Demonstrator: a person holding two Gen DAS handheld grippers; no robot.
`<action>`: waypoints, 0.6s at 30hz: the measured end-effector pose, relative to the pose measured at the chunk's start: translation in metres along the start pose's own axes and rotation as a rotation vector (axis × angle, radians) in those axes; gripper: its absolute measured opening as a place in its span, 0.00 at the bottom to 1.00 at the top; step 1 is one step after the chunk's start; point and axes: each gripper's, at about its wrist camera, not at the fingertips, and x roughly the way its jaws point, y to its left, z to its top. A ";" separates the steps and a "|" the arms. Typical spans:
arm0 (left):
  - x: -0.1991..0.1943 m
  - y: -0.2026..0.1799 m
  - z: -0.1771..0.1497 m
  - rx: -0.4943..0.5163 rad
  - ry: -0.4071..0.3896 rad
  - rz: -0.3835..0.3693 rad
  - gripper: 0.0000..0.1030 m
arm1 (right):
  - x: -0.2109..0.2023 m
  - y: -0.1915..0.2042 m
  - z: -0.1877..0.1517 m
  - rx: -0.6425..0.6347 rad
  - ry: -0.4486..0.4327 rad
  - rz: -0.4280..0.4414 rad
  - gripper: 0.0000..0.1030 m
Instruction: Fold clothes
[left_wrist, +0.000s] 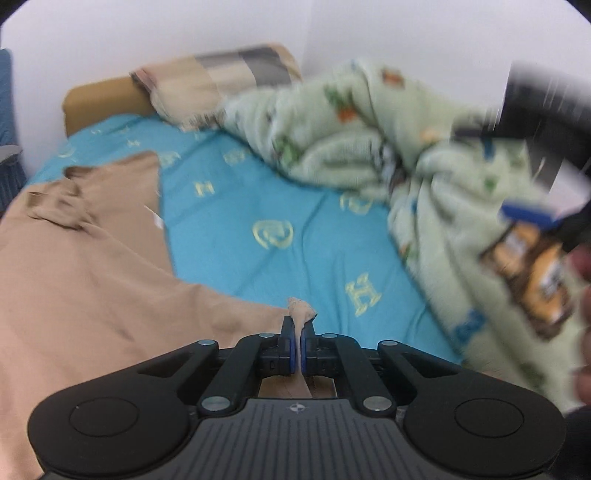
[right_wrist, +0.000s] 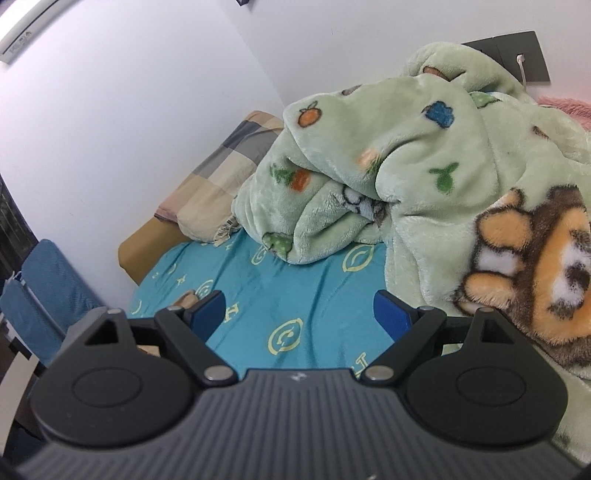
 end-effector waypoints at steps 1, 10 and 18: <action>-0.018 0.007 0.003 -0.021 -0.019 -0.007 0.03 | -0.002 0.001 0.000 0.000 -0.003 0.005 0.86; -0.140 0.081 -0.022 -0.236 -0.019 0.110 0.02 | -0.004 0.018 -0.006 -0.065 0.020 0.043 0.86; -0.149 0.115 -0.045 -0.324 0.074 0.167 0.25 | -0.004 0.043 -0.020 -0.173 0.086 0.111 0.86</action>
